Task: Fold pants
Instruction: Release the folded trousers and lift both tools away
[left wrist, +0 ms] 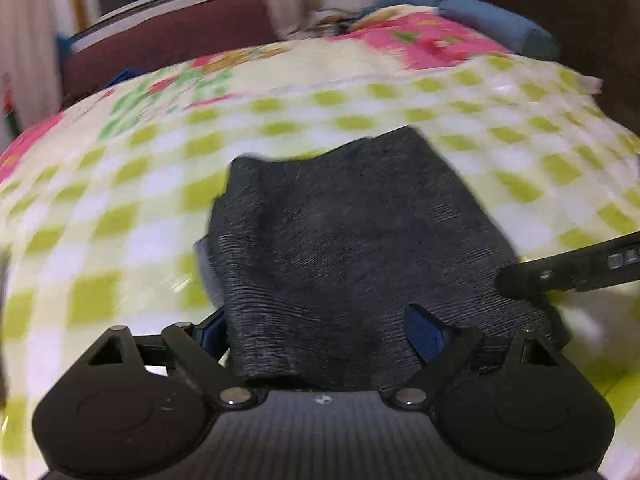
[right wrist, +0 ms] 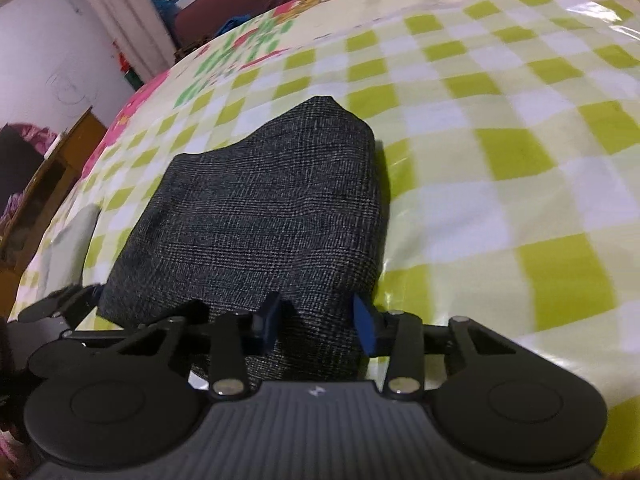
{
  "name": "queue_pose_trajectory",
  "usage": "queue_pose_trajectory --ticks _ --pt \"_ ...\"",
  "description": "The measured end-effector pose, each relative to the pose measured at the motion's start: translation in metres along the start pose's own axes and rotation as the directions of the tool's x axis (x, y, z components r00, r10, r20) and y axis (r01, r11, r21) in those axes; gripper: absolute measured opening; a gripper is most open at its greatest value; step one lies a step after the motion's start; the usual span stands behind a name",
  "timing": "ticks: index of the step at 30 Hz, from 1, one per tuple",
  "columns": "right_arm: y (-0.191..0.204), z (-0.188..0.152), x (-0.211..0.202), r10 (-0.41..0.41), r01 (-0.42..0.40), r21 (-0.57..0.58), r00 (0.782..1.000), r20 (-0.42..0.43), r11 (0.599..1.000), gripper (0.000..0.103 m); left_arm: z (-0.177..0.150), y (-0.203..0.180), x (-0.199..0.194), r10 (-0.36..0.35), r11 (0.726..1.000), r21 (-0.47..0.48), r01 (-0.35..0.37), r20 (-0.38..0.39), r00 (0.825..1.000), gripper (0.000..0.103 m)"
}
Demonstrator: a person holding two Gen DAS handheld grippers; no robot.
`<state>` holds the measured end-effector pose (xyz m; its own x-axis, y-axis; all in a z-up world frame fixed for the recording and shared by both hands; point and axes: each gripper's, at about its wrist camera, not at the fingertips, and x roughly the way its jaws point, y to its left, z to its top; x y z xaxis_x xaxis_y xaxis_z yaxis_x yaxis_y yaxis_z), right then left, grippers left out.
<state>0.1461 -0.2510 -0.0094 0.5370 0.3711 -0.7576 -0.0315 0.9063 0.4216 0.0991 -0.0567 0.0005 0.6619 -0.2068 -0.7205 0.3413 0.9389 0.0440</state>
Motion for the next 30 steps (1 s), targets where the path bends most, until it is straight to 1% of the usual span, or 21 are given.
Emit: queue_pose_trajectory --ticks 2,3,6,8,10,12,14,16,17,19,22,23,25,27,29,30 --pt "-0.021 0.01 -0.009 -0.031 0.031 0.022 0.999 0.024 0.999 0.039 0.022 -0.029 0.011 -0.059 0.997 0.044 0.059 0.009 0.998 0.1" --pt "-0.032 0.015 -0.013 -0.05 0.049 0.034 0.998 0.035 0.998 0.039 0.03 -0.042 0.016 -0.078 0.995 0.067 0.077 0.013 0.997 0.101" --pt "-0.072 0.031 -0.02 -0.114 0.108 0.096 0.992 0.057 0.989 0.039 0.052 -0.088 0.038 -0.121 0.979 0.168 0.115 0.031 0.992 0.102" --pt "-0.098 0.042 -0.027 -0.152 0.142 0.136 0.986 0.072 0.981 0.039 0.068 -0.114 0.057 -0.148 0.969 0.203 0.138 0.034 0.988 0.103" --pt "-0.119 0.051 -0.033 -0.207 0.192 0.154 0.974 0.087 0.969 0.039 0.088 -0.135 0.073 -0.17 0.965 0.208 0.158 0.037 0.985 0.103" --pt "-0.141 0.061 -0.038 -0.269 0.249 0.179 0.958 0.096 0.952 0.039 0.111 -0.158 0.088 -0.205 0.958 0.214 0.192 0.039 0.978 0.103" --pt "-0.165 0.07 -0.043 -0.348 0.32 0.22 0.932 0.103 0.922 0.041 0.125 -0.176 0.099 -0.222 0.95 0.231 0.21 0.028 0.975 0.103" --pt "-0.183 0.072 -0.057 -0.357 0.31 0.303 0.927 0.114 0.901 0.041 0.128 -0.181 0.101 -0.214 0.949 0.24 0.203 0.019 0.977 0.101" --pt "-0.182 0.07 -0.066 -0.359 0.303 0.309 0.923 0.141 0.901 0.043 0.125 -0.177 0.099 -0.214 0.951 0.235 0.202 0.023 0.977 0.101" --pt "-0.172 0.061 -0.078 -0.355 0.297 0.285 0.917 0.181 0.911 0.043 0.113 -0.162 0.092 -0.193 0.96 0.21 0.185 0.022 0.981 0.101" --pt "-0.15 0.038 -0.083 -0.295 0.236 0.276 0.935 0.198 0.932 0.043 0.092 -0.13 0.086 -0.155 0.979 0.127 0.157 -0.024 0.988 0.101" --pt "-0.142 0.03 -0.082 -0.283 0.221 0.28 0.937 0.205 0.934 0.043 0.084 -0.12 0.083 -0.135 0.986 0.098 0.139 -0.046 0.99 0.101" --pt "-0.126 0.015 -0.082 -0.248 0.179 0.286 0.942 0.227 0.941 0.043 0.07 -0.107 0.074 -0.095 0.993 0.072 0.098 -0.056 0.994 0.101" --pt "-0.108 0.0 -0.084 -0.229 0.153 0.288 0.94 0.252 0.945 0.043 0.057 -0.099 0.06 -0.088 0.994 0.055 0.091 -0.055 0.995 0.101" --pt "-0.089 -0.011 -0.082 -0.202 0.125 0.287 0.945 0.256 0.95 0.043 0.044 -0.095 0.043 -0.104 0.994 0.039 0.106 -0.049 0.993 0.101" --pt "-0.081 -0.017 -0.082 -0.192 0.116 0.287 0.948 0.255 0.951 0.043 0.037 -0.095 0.031 -0.104 0.994 0.036 0.105 -0.034 0.994 0.101"
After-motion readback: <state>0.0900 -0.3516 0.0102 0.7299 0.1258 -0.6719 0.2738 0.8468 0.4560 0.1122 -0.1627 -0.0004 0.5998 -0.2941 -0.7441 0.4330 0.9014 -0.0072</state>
